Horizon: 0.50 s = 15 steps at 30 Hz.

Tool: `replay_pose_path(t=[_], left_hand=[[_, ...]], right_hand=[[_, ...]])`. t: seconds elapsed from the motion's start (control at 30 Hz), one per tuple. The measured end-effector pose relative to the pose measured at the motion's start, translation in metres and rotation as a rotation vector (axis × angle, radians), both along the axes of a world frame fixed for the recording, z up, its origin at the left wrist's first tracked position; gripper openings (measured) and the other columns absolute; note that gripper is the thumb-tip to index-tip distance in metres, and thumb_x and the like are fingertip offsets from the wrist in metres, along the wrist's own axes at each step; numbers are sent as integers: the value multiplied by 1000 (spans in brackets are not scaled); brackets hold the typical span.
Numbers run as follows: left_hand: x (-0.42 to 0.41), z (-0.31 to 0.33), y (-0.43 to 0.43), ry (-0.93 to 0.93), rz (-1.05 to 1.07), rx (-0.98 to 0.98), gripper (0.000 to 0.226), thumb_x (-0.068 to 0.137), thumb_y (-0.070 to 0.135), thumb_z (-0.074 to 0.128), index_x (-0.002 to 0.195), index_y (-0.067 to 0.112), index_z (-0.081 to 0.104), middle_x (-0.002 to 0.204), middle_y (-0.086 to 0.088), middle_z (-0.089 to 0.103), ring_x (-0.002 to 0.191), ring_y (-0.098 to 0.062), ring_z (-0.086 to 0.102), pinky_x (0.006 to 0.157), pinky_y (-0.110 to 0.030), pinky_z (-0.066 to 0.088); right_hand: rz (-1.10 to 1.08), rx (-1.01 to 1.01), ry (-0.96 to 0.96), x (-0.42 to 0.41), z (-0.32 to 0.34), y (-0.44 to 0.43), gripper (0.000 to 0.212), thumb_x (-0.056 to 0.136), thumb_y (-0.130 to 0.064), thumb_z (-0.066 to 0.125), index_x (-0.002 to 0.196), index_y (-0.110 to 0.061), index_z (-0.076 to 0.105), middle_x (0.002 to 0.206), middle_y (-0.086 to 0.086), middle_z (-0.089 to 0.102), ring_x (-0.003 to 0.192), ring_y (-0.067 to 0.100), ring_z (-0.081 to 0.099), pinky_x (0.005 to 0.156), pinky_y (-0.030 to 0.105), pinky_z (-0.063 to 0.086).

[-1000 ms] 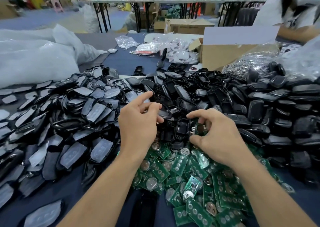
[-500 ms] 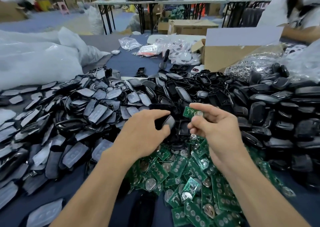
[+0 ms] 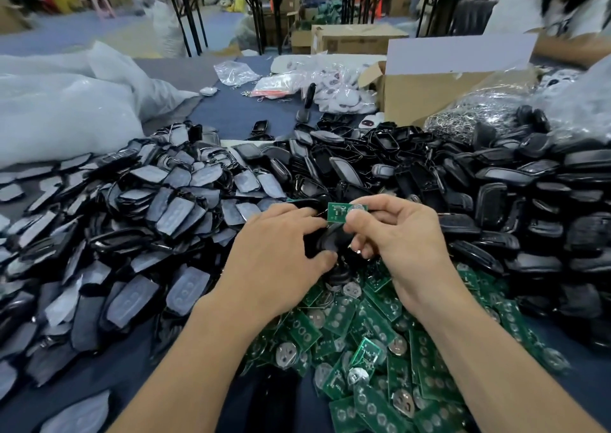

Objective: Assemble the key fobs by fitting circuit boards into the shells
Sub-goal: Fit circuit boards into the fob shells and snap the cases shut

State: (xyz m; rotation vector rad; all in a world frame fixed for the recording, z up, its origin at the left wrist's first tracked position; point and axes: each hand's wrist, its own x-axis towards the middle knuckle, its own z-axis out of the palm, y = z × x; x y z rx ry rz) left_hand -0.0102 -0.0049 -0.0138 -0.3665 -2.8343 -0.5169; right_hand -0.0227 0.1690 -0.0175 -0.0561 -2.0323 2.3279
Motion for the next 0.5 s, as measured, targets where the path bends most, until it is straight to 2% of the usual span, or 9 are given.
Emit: replay_pose_path(t=[0.07,0.1,0.17,0.23,0.3,0.33,0.37,0.43,0.5], left_hand=[[0,1,4,26,28,166,41,87,34,78,128,32,74,129,20,68,127,-2,48,110,-20,34],[1,1,6,39,57,238,37,87,27,78,124,32,76,125,19,70,124,-3,52,110,-23,39],[1,2,8,77,137,333,29,90,26,76,116,38,78,114,19,71,111,-5,60,98,-28,48],[-1,2,4,132,213,401,24,92,31,75,112,43,79,106,20,71,100,-6,63,87,-28,52],[-2,3,0,192,226,457,23,92,30,75,113,40,79,109,25,70,108,3,56,98,-16,45],[-2,4,-2,220,211,453,25,91,28,77,114,38,80,114,28,68,114,8,49,104,-5,34],[-1,4,-3,247,180,439,27,90,24,79,114,36,80,116,30,66,116,10,45,107,-2,27],[2,2,-2,299,93,420,31,86,16,84,112,33,81,114,29,66,116,5,52,109,-15,40],[4,1,-1,360,5,382,32,83,12,85,109,30,82,114,22,72,113,-1,58,101,-21,48]], right_hand=[[1,-16,-9,0,0,1,13,88,0,77,84,-12,77,59,12,66,44,15,52,42,19,41],[-8,-21,-9,0,0,1,15,88,1,76,83,-13,77,54,8,62,42,13,49,41,17,38],[-19,-33,5,0,2,1,22,89,4,73,80,-15,76,50,3,57,39,10,46,39,15,35],[-4,-78,26,2,5,0,26,92,4,68,78,-17,74,57,7,62,44,12,50,41,17,38],[-3,-136,35,3,8,0,22,95,-3,68,79,-17,73,69,12,69,52,16,56,44,20,44],[-14,-153,30,3,8,1,20,96,-7,69,79,-17,73,72,13,70,54,17,57,44,21,45],[-28,-159,20,2,8,1,19,97,-9,69,80,-16,72,73,14,70,55,17,57,44,21,45],[-40,-148,-2,1,6,2,14,97,-10,69,83,-13,71,72,13,71,54,17,58,45,21,45],[-28,-132,-11,1,5,1,8,95,-13,72,89,-9,70,72,12,73,56,18,62,47,23,49]])
